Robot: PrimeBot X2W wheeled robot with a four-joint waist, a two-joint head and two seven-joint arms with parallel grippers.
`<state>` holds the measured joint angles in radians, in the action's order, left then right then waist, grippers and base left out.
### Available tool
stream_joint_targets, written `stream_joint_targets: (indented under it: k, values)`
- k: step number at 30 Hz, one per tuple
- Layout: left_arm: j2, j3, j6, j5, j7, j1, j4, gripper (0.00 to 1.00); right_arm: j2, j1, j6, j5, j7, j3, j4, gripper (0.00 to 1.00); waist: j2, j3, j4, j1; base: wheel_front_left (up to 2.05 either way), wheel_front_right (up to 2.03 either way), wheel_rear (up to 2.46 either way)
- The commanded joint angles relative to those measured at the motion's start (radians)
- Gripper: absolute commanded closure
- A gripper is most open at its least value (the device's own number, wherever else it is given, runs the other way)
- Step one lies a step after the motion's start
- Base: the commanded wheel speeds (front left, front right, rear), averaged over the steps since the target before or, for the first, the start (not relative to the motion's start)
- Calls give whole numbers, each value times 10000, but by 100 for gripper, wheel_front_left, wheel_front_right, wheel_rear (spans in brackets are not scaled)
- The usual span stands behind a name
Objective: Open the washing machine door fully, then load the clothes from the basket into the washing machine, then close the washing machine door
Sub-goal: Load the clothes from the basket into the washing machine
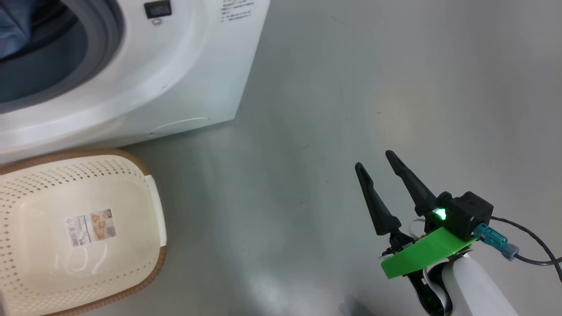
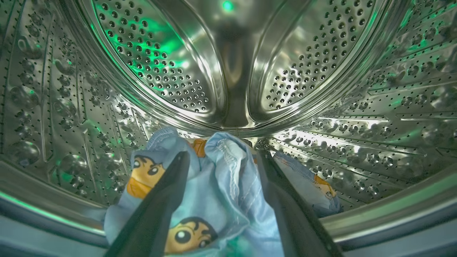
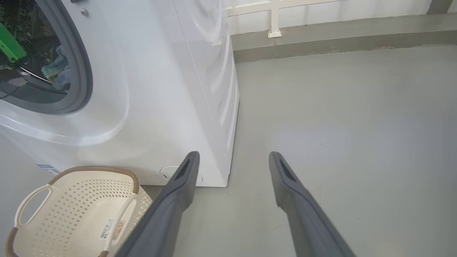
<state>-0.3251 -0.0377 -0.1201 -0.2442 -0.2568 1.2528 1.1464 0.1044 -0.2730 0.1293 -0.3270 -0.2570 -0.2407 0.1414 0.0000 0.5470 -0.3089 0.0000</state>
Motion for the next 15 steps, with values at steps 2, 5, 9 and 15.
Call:
stream_joint_targets:
  k: [2, 5, 9, 15]
  values:
    - [-326, -146, -70, -136, -48, -464, -412, 0, 151, 164, 14, -83, -48, -123, -171, 0, 0, -136, 101, 0, 0, 0, 0]
    - [-236, -189, -82, -204, -48, -696, -594, 0, 186, 177, 14, -84, -48, -93, -173, 0, 0, -206, 164, 0, 0, 0, 0]
    - [-92, -301, -90, -324, -48, -955, -856, 0, 222, 212, 14, -75, -48, -52, -167, 0, 0, -293, 243, 0, 0, 0, 0]
    - [238, -316, 44, -14, -48, -1756, -1616, 0, 350, 338, 14, -31, -48, 144, -186, 0, 0, -549, 535, 0, 0, 0, 0]
